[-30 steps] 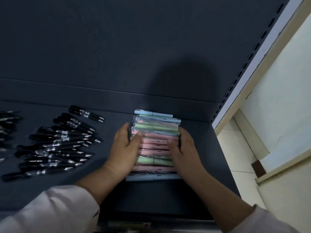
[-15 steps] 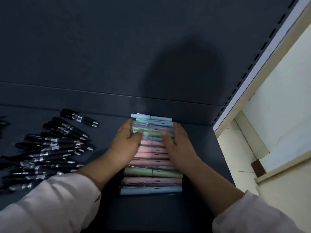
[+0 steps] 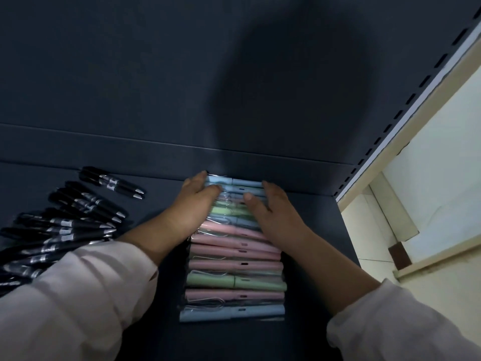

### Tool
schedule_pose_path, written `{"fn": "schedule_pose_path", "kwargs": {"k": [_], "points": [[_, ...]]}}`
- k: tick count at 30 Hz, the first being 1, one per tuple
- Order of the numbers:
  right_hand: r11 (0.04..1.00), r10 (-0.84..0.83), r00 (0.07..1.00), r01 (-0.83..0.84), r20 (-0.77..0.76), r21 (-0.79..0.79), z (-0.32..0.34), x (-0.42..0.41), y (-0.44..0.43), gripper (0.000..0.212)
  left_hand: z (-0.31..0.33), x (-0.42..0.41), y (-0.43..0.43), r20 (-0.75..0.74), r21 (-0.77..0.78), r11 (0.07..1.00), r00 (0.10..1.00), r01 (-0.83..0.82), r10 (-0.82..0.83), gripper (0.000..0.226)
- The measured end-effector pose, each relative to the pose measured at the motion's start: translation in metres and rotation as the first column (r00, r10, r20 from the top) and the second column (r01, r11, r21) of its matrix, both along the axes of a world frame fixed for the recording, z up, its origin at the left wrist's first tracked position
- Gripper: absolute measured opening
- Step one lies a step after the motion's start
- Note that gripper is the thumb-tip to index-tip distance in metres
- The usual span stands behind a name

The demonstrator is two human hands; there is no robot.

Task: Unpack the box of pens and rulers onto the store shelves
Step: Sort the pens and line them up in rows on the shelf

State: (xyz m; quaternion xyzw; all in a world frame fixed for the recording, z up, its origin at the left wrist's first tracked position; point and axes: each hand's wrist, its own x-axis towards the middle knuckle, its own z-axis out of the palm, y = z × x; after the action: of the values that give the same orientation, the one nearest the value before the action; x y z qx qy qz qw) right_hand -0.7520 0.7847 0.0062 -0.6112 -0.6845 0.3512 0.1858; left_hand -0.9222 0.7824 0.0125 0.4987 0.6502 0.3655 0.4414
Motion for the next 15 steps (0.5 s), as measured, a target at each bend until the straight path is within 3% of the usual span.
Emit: {"fn": "schedule_pose_path", "kwargs": {"k": [3, 5, 7, 10, 12, 15], "points": [[1.0, 0.022, 1.0, -0.022, 0.008, 0.006, 0.005, 0.01, -0.001, 0.073, 0.004, -0.007, -0.004, -0.009, 0.006, 0.999, 0.999, 0.034, -0.034, 0.055], [0.996, 0.059, 0.993, -0.066, 0.105, 0.058, 0.009, 0.012, -0.003, 0.072, 0.007, -0.01, -0.007, -0.188, 0.054, 0.995, 0.979, 0.089, -0.077, 0.057], [0.977, 0.142, 0.954, -0.178, 0.264, 0.116, 0.013, 0.008, -0.006, 0.066, 0.009, -0.009, -0.012, -0.494, 0.088, 0.971, 0.857, 0.22, -0.15, 0.06], [0.935, 0.268, 0.843, -0.345, 0.467, 0.086, 0.012, -0.005, -0.012, 0.058, 0.008, -0.002, -0.022, -0.786, -0.014, 0.909, 0.557, 0.416, -0.267, 0.058], [0.925, 0.311, 0.812, -0.378, 0.494, 0.04, 0.008, -0.008, -0.015, 0.056, 0.006, 0.002, -0.027, -0.835, -0.092, 0.891, 0.454, 0.445, -0.313, 0.057], [0.925, 0.314, 0.821, -0.378, 0.476, 0.043, 0.004, -0.008, -0.017, 0.056, 0.005, 0.002, -0.029, -0.834, -0.132, 0.889, 0.436, 0.439, -0.339, 0.057]]}}
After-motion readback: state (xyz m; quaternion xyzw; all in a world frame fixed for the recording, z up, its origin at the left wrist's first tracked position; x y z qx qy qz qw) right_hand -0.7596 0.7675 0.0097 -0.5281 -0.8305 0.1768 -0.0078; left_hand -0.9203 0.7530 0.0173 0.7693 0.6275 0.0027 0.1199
